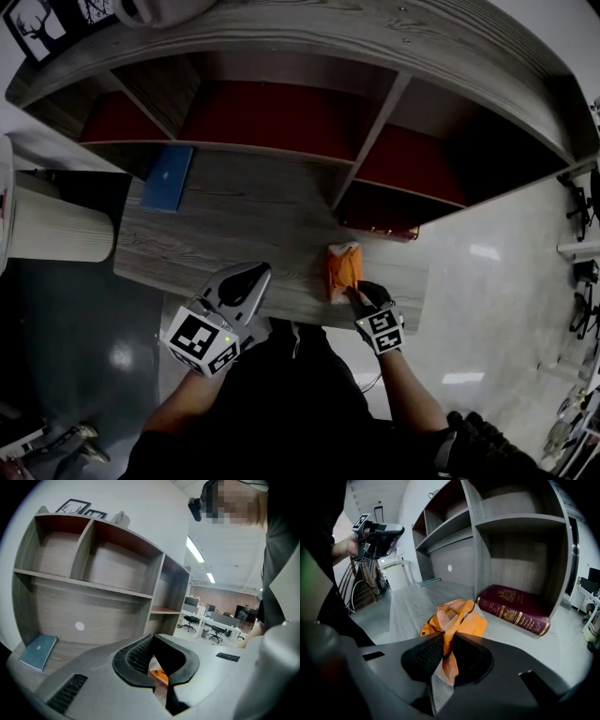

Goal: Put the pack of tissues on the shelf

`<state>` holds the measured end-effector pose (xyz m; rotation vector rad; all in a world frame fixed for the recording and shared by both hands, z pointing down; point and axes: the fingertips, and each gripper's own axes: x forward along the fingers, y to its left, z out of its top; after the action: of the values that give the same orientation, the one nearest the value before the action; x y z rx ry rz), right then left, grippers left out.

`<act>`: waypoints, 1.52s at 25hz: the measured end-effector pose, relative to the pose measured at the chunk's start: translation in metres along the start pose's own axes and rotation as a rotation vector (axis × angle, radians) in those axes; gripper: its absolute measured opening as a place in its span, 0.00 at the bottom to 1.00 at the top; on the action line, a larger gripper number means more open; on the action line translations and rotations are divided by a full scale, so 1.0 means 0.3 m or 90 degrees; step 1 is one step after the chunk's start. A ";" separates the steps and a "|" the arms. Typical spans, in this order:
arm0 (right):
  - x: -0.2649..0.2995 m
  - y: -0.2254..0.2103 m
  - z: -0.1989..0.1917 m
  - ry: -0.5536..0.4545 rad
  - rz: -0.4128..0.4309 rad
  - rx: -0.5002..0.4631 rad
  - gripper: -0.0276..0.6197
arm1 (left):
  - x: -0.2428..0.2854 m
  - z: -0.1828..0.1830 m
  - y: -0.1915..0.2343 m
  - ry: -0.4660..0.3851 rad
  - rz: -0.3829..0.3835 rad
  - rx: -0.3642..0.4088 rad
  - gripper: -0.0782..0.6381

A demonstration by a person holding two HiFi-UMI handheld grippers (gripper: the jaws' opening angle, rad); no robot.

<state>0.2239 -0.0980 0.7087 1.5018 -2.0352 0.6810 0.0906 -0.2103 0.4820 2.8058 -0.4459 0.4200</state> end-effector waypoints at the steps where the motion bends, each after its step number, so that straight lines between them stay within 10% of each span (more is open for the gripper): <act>1: -0.005 0.001 0.009 0.000 0.000 0.000 0.12 | -0.001 0.006 0.000 -0.003 0.000 0.001 0.13; 17: -0.255 0.118 0.563 -0.193 0.057 -0.005 0.09 | -0.134 0.166 0.092 -0.057 0.066 0.045 0.13; 26: -0.357 0.273 1.048 -0.328 0.091 0.090 0.09 | -0.252 0.262 0.244 -0.092 0.006 0.063 0.13; 38: -0.324 0.239 1.375 -0.380 0.004 0.071 0.09 | -0.311 0.356 0.417 -0.088 -0.070 0.106 0.13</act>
<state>0.1346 -0.2847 0.3319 1.9374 -2.4588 0.3746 -0.0111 -0.3334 0.3805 3.0152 -0.2949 0.2512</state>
